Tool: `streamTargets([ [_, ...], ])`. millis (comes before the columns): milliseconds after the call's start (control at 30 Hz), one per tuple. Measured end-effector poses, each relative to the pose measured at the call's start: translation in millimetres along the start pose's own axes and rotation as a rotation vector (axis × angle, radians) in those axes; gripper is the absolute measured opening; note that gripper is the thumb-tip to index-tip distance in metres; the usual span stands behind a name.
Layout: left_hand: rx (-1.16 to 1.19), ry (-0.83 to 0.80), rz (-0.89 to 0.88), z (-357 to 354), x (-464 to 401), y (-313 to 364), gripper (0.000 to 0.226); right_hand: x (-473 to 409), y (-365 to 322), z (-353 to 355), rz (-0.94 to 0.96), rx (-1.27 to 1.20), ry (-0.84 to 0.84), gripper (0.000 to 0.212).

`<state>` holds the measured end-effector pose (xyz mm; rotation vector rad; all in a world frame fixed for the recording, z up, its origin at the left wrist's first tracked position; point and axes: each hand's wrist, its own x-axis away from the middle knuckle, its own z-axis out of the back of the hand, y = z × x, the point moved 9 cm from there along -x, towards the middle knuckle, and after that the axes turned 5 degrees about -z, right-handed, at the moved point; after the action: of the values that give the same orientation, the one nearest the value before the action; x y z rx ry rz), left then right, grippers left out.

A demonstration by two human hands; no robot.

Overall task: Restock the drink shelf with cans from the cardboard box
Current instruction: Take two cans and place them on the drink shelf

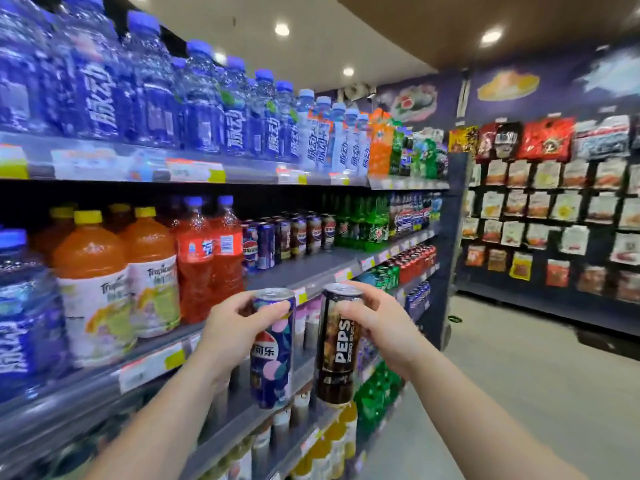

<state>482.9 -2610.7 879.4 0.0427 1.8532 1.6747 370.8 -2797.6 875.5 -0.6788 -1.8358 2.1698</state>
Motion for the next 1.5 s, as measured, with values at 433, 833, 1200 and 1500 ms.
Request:
streamTargets([
  [433, -0.128, 0.498, 0.034, -54.5, -139.5, -64.3, 0.025, -242.0, 43.2, 56.5, 0.021, -0.087, -0.433, 0.045],
  [833, -0.356, 0.689, -0.082, -18.2, -224.5, -60.4, 0.038, -349.3, 33.2, 9.3, 0.1, -0.222, -0.529, 0.024],
  [1200, -0.595, 1.007, 0.023, 17.5, -244.8, -104.4, 0.022, -453.4, 45.3, 37.3, 0.087, -0.24, -0.424, 0.038],
  [1500, -0.714, 1.095, 0.059, 28.3, -256.9, -109.7, 0.036, -511.3, 62.7, 42.4, 0.112, -0.209, -0.386, 0.047],
])
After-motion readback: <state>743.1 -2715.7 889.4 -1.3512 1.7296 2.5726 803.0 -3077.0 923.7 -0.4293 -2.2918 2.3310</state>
